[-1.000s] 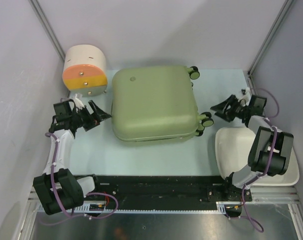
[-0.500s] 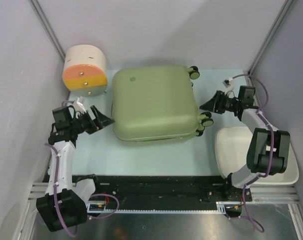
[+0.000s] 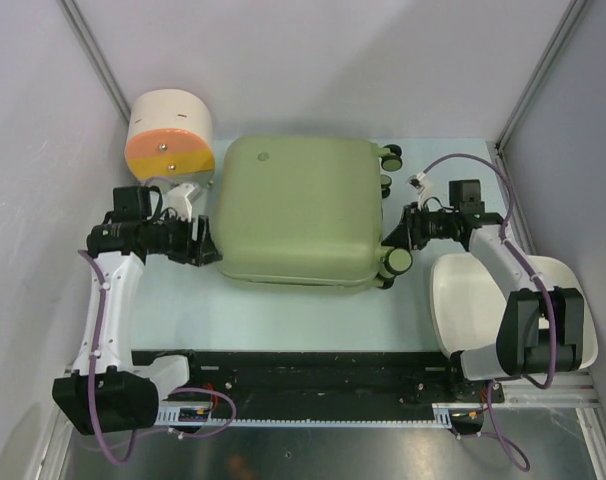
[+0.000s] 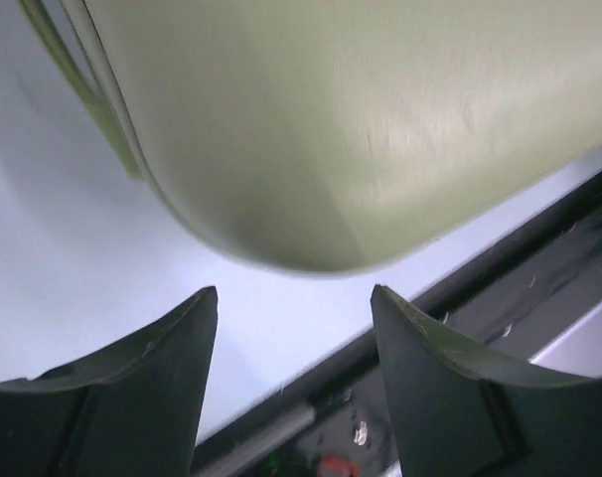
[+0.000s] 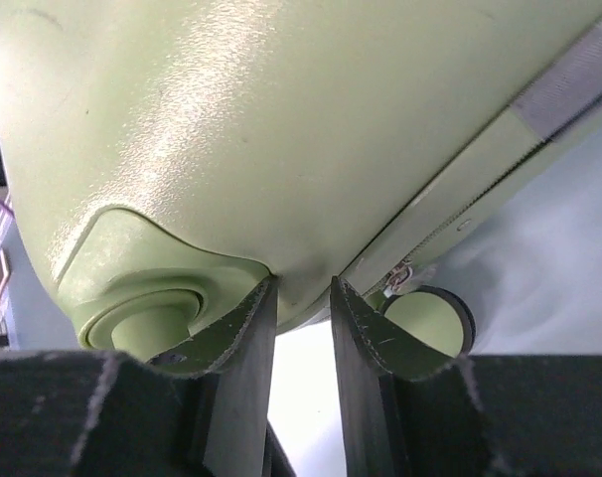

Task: Open, take out, and arrange the luggage

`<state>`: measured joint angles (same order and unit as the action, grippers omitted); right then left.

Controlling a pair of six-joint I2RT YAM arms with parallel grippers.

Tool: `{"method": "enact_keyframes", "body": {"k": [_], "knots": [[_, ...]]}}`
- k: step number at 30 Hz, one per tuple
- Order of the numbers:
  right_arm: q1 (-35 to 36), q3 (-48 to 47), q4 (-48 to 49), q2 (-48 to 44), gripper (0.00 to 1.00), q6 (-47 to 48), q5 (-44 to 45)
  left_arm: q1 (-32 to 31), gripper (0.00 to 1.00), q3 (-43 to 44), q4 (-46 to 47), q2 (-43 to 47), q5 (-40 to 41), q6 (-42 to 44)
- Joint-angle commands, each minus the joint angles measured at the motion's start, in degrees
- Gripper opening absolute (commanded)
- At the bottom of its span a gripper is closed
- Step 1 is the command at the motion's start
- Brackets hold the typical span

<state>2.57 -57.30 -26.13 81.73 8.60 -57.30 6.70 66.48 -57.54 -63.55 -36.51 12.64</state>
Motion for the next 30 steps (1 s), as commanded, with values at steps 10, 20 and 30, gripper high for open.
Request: {"method": "enact_keyframes", "body": {"k": [10,20,30], "knots": [[14.2,5.5,4.3,-9.6,0.38,-1.0,0.2,-3.1,0.70,-3.7,-6.7,-0.3,9.6,15.8],[22.6,7.8,22.1,-10.7,0.44,-3.6,11.9,-12.2,0.71,12.5,7.2,-20.4,9.5,4.9],[13.3,11.9,15.9,-27.5,0.74,-0.9,19.4,-12.7,0.99,12.4,6.8,-6.5,5.8,7.7]]}}
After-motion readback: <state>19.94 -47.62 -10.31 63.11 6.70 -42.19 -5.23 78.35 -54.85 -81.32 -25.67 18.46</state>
